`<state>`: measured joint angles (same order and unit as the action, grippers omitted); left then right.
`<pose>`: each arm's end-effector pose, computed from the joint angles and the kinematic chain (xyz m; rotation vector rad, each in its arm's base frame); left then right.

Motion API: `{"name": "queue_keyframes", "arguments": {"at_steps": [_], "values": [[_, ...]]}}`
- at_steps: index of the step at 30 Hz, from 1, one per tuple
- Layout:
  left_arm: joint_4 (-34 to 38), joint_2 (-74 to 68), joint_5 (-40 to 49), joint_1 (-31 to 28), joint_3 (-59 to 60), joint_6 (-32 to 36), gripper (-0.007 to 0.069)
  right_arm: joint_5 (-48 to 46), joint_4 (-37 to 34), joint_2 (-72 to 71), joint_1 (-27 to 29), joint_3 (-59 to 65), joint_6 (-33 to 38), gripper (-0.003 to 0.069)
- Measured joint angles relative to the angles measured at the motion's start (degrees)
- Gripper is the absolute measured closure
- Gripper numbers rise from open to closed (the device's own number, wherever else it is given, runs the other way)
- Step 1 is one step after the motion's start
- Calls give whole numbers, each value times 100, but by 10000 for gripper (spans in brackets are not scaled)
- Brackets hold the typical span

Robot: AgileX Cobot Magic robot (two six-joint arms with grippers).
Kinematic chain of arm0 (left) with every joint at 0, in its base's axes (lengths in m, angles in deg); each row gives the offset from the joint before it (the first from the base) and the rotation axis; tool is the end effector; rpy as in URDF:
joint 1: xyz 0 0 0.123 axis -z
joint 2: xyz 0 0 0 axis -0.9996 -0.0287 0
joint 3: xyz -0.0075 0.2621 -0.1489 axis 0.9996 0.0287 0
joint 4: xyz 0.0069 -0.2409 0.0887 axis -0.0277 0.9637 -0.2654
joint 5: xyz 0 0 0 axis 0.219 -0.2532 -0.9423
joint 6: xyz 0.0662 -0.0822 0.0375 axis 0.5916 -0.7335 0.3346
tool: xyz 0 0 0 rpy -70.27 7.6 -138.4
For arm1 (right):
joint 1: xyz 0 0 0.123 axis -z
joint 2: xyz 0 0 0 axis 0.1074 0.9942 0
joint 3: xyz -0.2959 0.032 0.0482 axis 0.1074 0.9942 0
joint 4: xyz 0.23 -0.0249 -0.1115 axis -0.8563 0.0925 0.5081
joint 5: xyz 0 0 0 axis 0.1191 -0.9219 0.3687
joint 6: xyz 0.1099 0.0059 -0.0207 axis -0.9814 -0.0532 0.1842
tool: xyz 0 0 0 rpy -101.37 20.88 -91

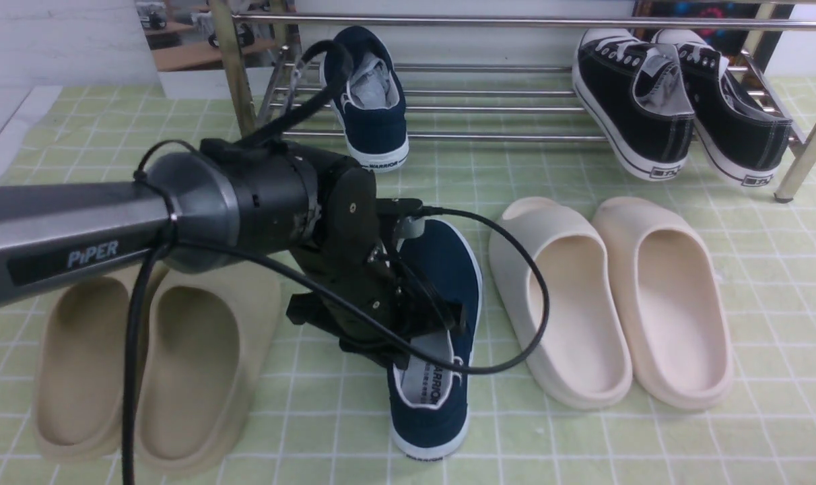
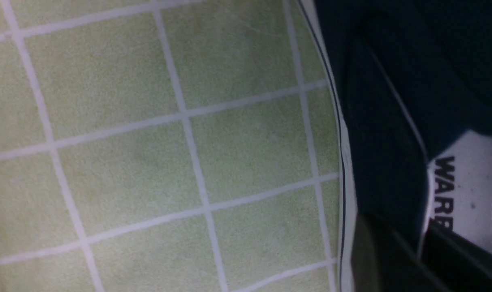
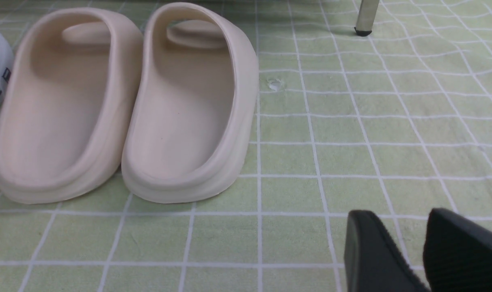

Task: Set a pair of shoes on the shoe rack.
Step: Use the left arm to grab the shoe closest to it, then use the left arm to put a shoe into the shoe rack

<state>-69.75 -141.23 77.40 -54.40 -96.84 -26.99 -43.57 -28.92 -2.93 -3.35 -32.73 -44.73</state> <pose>0.3117 -0.2224 0.1930 0.2321 2.8596 -0.3618 0.0605 -0.0004 0.1679 0.0515 1.8616 0.0038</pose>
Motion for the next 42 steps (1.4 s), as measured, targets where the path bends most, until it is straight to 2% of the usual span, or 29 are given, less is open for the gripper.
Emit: {"name": "queue_keyframes", "arguments": {"at_steps": [8,13,18,23,29,33,37,42], "values": [[-146,486,707,8,-364,-136,617,0,0,0,0,0,0,419],[-166,844,1115,3,-1067,-143,617,0,0,0,0,0,0,419],[-124,120,1074,-89,-2187,-219,617,0,0,0,0,0,0,419],[-124,-1043,1067,-360,-3556,-625,617,0,0,0,0,0,0,419],[-112,-2100,721,-552,-5136,-828,617,0,0,0,0,0,0,419],[-56,-2534,360,-625,-5619,-913,617,0,0,0,0,0,0,419],[-5,-2835,-128,-799,-5727,-1242,617,0,0,0,0,0,0,419],[-2,-2890,-542,-983,-5727,-1345,617,0,0,5,0,0,0,419]]}}
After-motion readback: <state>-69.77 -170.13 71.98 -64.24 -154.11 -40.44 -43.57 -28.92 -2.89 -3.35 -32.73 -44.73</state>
